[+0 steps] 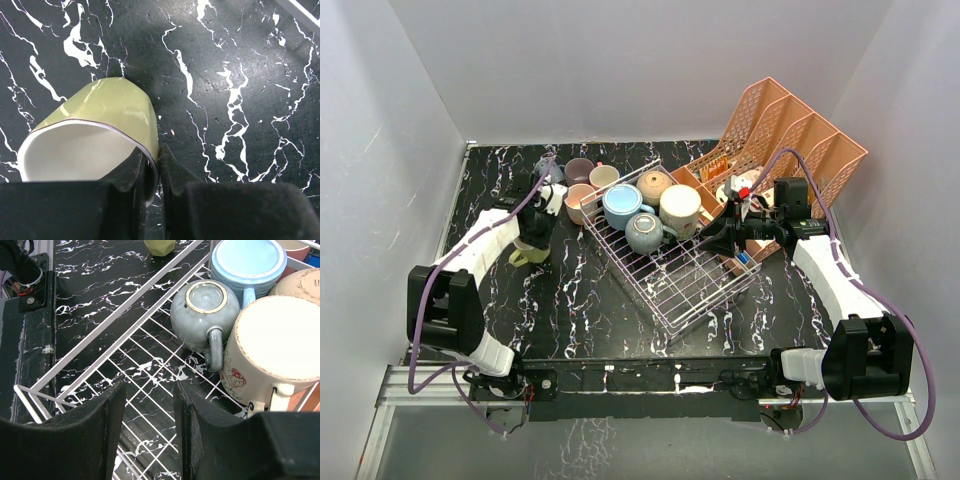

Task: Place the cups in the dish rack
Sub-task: Pick up the cup at the center of the board, then turn the cup upside down in the dish rack.

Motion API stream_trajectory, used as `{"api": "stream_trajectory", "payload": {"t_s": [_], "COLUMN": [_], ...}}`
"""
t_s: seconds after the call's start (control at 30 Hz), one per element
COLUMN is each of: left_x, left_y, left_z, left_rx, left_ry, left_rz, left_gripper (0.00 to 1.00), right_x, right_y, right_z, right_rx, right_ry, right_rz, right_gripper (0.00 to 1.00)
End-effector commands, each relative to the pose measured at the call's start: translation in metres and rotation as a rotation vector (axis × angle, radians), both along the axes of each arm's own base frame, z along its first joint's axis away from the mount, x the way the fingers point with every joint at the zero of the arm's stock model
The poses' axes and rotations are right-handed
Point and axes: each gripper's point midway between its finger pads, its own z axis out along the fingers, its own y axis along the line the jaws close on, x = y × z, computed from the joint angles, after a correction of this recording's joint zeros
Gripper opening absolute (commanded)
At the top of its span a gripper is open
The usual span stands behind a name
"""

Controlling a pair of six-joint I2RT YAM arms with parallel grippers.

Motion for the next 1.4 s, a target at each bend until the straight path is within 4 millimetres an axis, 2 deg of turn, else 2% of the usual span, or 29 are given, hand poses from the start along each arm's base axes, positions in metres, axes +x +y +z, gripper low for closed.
{"api": "stream_trajectory", "payload": {"t_s": [0.0, 0.1, 0.13, 0.23, 0.4, 0.53, 0.67, 0.8, 0.97, 1.1, 1.2, 1.37], "left_x": [-0.003, -0.006, -0.009, -0.022, -0.046, -0.064, -0.074, -0.087, -0.103, -0.113, -0.115, -0.112], "left_y": [-0.010, -0.025, -0.029, -0.037, -0.047, -0.076, -0.097, -0.111, -0.109, -0.101, -0.093, -0.087], "left_z": [0.026, 0.058, 0.073, 0.100, 0.128, 0.155, 0.209, 0.263, 0.321, 0.359, 0.377, 0.397], "left_rx": [-0.085, -0.209, -0.251, -0.359, -0.524, -0.774, -1.035, -1.283, -1.514, -1.677, -1.799, -1.896], "left_ry": [-0.083, -0.182, -0.231, -0.326, -0.424, -0.459, -0.538, -0.588, -0.700, -0.789, -0.823, -0.885], "left_rz": [0.048, 0.069, 0.077, 0.103, 0.157, 0.130, 0.090, 0.045, -0.006, -0.031, -0.027, -0.033], "left_gripper": [0.00, 0.00, 0.00, 0.00, 0.00, 0.00, 0.00, 0.00, 0.00, 0.00, 0.00, 0.00], "right_x": [0.005, 0.001, -0.001, -0.010, -0.024, -0.030, -0.032, -0.033, -0.027, -0.021, -0.022, -0.016], "right_y": [0.000, 0.001, 0.002, 0.004, 0.007, 0.012, 0.021, 0.035, 0.051, 0.058, 0.062, 0.067], "right_z": [0.009, 0.011, 0.012, 0.017, 0.025, 0.029, 0.041, 0.072, 0.110, 0.133, 0.147, 0.156], "right_rx": [0.004, 0.012, 0.019, 0.044, 0.087, 0.073, 0.048, 0.069, 0.119, 0.186, 0.233, 0.261], "right_ry": [-0.062, -0.074, -0.079, -0.099, -0.130, -0.139, -0.129, -0.112, -0.077, 0.047, 0.113, 0.183], "right_rz": [0.007, 0.029, 0.040, 0.075, 0.132, 0.165, 0.195, 0.223, 0.221, 0.231, 0.259, 0.264], "right_gripper": [0.45, 0.45, 0.45, 0.45, 0.46, 0.46, 0.46, 0.52, 0.59, 0.59, 0.59, 0.59]}}
